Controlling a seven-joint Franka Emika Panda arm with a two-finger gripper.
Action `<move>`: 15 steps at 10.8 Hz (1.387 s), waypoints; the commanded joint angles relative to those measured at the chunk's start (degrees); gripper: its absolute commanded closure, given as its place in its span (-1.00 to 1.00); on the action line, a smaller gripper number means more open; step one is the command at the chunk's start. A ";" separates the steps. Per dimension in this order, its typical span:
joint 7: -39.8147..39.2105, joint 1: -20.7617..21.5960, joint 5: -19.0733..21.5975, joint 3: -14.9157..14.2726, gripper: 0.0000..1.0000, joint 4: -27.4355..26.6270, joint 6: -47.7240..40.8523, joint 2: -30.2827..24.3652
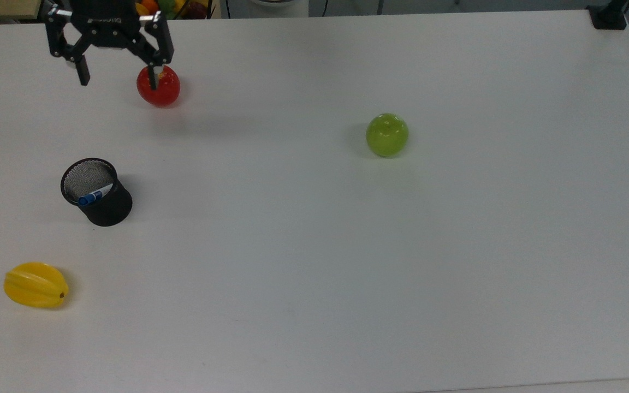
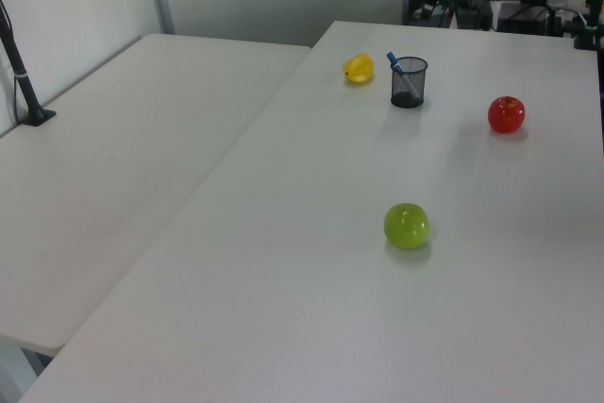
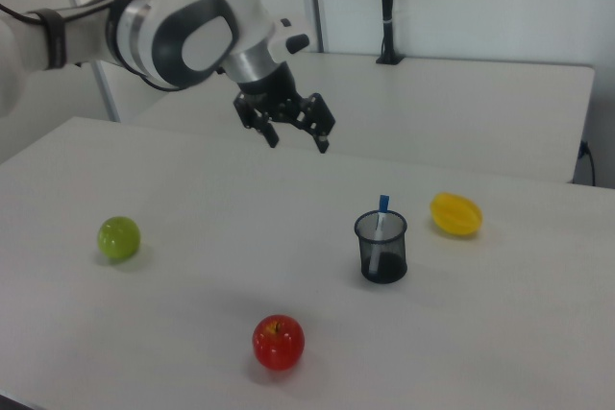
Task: Take marker pen
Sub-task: 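Move the open gripper over the black mesh pen cup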
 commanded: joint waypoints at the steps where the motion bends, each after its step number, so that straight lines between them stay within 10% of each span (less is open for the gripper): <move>1: -0.70 0.51 1.42 -2.89 -1.00 -0.67 7.54 2.39; 15: 2.03 -1.24 5.10 -3.33 -0.51 -1.99 29.17 14.43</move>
